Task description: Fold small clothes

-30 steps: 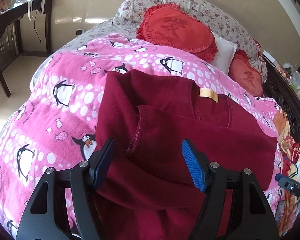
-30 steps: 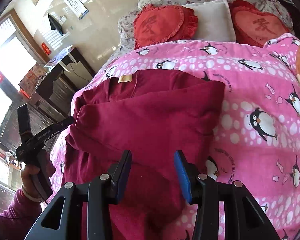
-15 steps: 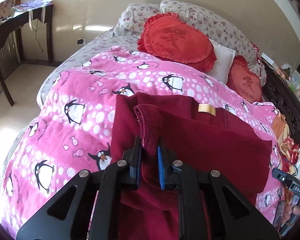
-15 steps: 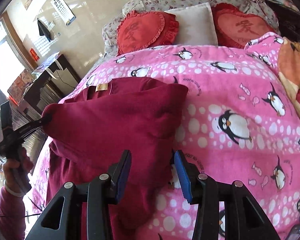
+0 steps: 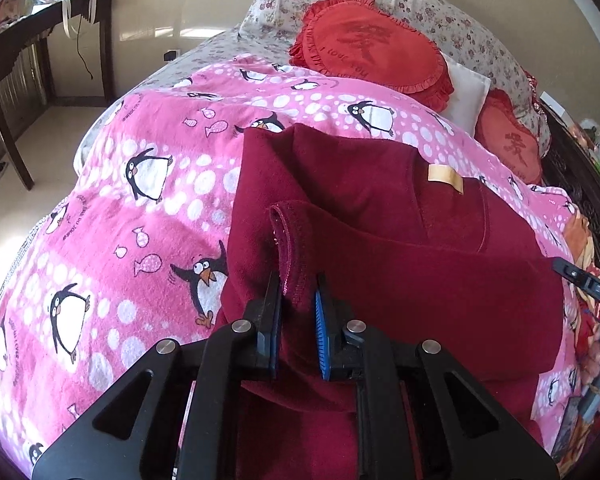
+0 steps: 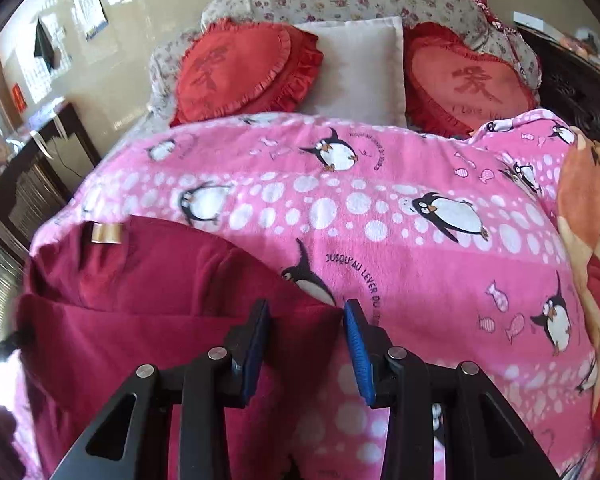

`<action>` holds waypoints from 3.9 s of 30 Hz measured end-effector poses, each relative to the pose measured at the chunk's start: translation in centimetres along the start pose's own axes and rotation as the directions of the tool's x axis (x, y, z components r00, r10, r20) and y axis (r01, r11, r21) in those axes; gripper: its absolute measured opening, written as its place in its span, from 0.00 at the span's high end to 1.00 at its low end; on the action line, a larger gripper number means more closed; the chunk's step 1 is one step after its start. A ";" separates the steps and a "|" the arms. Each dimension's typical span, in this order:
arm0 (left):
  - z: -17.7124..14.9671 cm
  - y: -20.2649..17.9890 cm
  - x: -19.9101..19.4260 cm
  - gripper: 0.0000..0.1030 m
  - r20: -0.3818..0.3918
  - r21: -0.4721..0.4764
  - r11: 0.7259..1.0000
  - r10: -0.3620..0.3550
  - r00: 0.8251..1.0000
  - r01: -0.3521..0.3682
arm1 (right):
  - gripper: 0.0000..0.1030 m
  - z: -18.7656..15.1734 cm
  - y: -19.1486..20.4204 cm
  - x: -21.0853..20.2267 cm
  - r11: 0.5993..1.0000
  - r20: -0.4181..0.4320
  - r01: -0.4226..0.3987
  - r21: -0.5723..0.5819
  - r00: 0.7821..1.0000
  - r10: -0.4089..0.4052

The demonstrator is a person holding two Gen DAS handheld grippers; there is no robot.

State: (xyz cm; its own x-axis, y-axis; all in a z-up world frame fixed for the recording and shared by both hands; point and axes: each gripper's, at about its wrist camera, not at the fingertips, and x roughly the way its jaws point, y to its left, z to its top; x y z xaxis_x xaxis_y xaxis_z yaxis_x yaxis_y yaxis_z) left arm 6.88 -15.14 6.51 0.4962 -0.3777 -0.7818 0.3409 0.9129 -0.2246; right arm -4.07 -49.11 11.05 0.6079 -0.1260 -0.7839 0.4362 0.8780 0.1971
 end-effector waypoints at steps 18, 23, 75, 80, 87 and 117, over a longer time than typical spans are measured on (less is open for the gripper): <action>-4.3 2.8 -4.8 0.33 -0.024 -0.084 0.992 -0.099 0.995 0.096 | 0.55 -9.8 -0.4 -5.7 0.983 -0.090 -0.183 0.020 0.979 0.184; -8.6 4.0 -6.6 0.33 -0.106 -0.082 0.993 -0.089 0.990 0.081 | 0.55 -13.3 0.1 -5.3 0.975 -0.167 -0.216 0.046 0.961 0.220; -24.2 4.1 -13.6 0.32 -0.328 -0.181 0.976 -0.178 0.928 0.123 | 0.53 -29.0 -1.4 -12.1 0.882 -0.284 -0.438 0.174 0.835 0.471; -24.2 3.7 -13.5 0.32 -0.334 -0.168 0.978 -0.173 0.927 0.122 | 0.66 -29.1 -1.0 -12.1 0.883 -0.279 -0.439 0.164 0.838 0.469; -24.3 3.5 -13.3 0.93 -0.348 -0.118 0.985 -0.161 0.923 0.127 | 0.91 -29.0 0.7 -13.3 0.885 -0.267 -0.453 0.108 0.844 0.465; -24.7 4.8 -14.6 0.38 -0.319 -0.181 0.967 -0.230 0.919 0.179 | 0.56 -30.2 1.5 -11.6 0.822 -0.292 -0.532 0.205 0.768 0.570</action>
State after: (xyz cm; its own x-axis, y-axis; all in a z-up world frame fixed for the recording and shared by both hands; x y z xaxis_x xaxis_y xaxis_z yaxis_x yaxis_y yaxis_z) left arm -18.49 -1.44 2.47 0.1231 -0.5075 -0.8528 0.2742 0.8433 -0.4622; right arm -30.52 -32.39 2.70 0.5214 0.5387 -0.6618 0.1710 0.6939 0.6995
